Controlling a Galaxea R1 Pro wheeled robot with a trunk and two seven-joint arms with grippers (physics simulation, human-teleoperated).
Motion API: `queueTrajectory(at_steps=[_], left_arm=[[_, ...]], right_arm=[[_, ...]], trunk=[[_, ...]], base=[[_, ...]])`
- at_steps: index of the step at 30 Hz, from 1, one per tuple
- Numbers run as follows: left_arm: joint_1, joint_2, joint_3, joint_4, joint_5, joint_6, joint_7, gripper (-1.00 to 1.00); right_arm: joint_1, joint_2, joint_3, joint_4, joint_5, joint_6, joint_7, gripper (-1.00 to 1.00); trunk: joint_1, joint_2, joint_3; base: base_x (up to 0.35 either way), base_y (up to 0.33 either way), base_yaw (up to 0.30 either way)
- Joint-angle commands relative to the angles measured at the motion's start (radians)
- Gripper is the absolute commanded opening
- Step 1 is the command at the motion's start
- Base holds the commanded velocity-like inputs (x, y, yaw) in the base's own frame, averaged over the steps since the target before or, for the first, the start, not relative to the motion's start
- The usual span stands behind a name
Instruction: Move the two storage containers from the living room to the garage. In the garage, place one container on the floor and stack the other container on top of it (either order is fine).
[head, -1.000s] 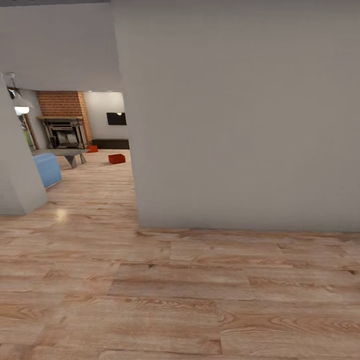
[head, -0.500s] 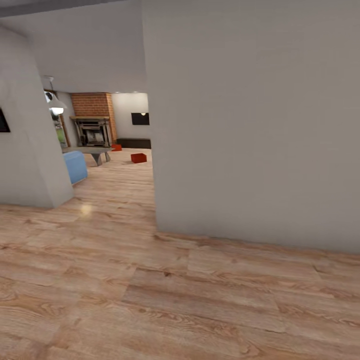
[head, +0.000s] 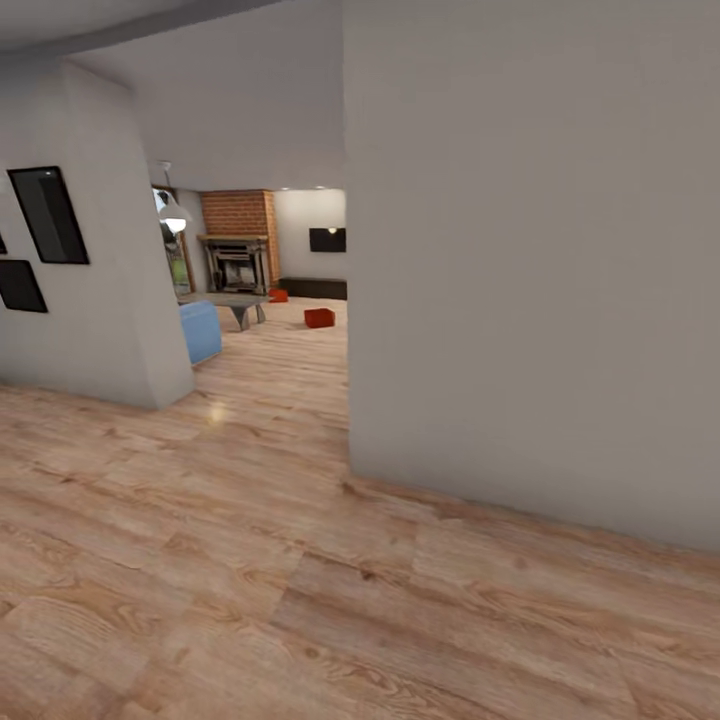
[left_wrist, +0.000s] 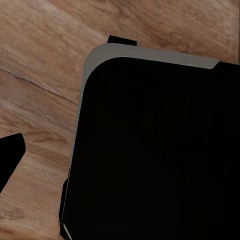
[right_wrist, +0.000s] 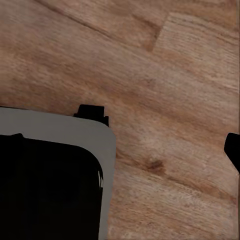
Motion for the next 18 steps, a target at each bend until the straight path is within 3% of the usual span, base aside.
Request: queueTrajectory(at_steps=[1, 7, 18], left_arm=[[0.0, 0.0, 0.0, -0.001, 0.006, -0.003, 0.0, 1.0], [0.0, 0.0, 0.0, -0.001, 0.006, -0.005, 0.0, 1.0], [0.0, 0.0, 0.0, -0.001, 0.006, -0.003, 0.0, 1.0]], right_arm=[[-0.001, 0.0, 0.008, 0.003, -0.01, -0.005, 0.005, 1.0], [-0.001, 0.0, 0.008, 0.004, -0.01, -0.005, 0.004, 1.0], [-0.001, -0.002, 0.014, 0.004, 0.002, -0.006, 0.005, 1.0]], trunk=[[0.001, 0.0, 0.0], [0.001, 0.0, 0.003], [0.001, 0.0, 0.004]], base=[[0.323, 0.0, 0.267], [0.323, 0.0, 0.234], [0.323, 0.0, 0.02]])
